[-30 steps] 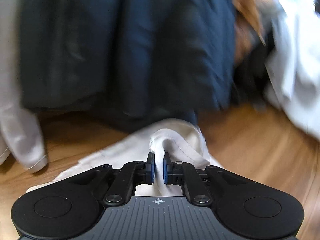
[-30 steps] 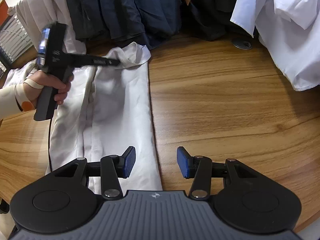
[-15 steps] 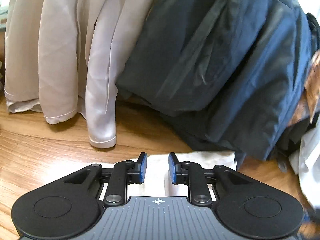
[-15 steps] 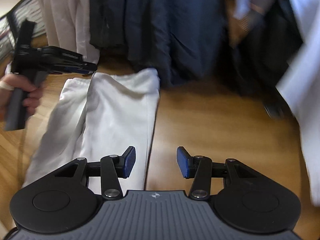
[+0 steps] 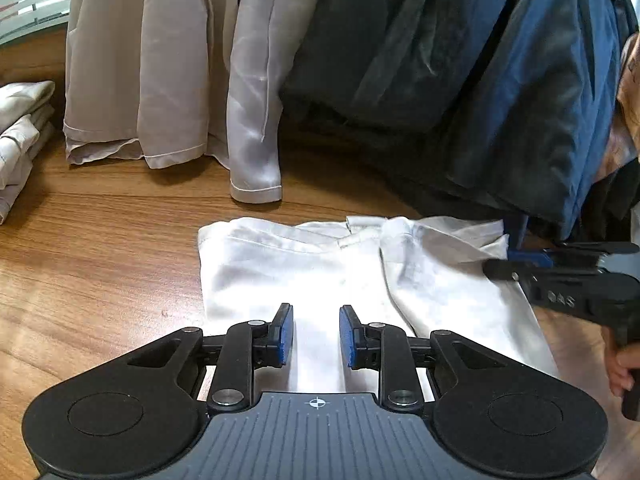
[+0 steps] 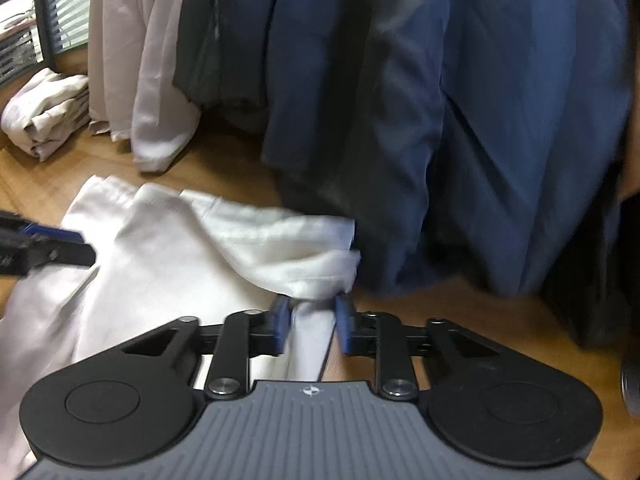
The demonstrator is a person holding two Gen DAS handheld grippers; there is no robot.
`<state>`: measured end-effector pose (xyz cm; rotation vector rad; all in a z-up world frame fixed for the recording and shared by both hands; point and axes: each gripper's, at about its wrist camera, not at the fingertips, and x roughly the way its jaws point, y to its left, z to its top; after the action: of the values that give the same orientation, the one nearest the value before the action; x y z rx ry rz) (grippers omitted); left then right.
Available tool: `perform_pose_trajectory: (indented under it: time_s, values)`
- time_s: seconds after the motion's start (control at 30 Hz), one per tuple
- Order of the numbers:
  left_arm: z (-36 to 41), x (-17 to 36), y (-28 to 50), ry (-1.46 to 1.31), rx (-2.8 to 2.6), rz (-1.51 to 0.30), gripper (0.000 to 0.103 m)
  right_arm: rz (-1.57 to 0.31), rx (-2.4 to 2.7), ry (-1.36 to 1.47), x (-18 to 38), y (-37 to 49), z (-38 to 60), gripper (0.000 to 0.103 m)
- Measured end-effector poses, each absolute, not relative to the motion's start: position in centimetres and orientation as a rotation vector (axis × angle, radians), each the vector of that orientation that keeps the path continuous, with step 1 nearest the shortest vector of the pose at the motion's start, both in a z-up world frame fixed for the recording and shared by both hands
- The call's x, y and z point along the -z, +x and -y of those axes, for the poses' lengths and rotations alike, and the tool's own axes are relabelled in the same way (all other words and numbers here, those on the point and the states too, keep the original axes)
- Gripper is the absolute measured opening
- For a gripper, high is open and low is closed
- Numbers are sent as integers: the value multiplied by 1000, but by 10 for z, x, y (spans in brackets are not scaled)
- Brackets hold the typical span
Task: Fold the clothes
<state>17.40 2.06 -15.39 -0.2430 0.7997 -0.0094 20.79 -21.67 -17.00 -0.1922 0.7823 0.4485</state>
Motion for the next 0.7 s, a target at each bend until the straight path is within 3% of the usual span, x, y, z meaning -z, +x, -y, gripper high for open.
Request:
perform_pose_trajectory:
  time_s: [0.4,0.53,0.7]
  values:
    - [-23,158,196,-235,-24,-797,27,-747,-462,-193,157,272,206,18]
    - [-27,161,204,-233,-37,-775,28,-685,-437,-222,140,270,207,29]
    - [-37,154,208,-246,-75,-747,38,-740,-477,-193,129,267,216,38]
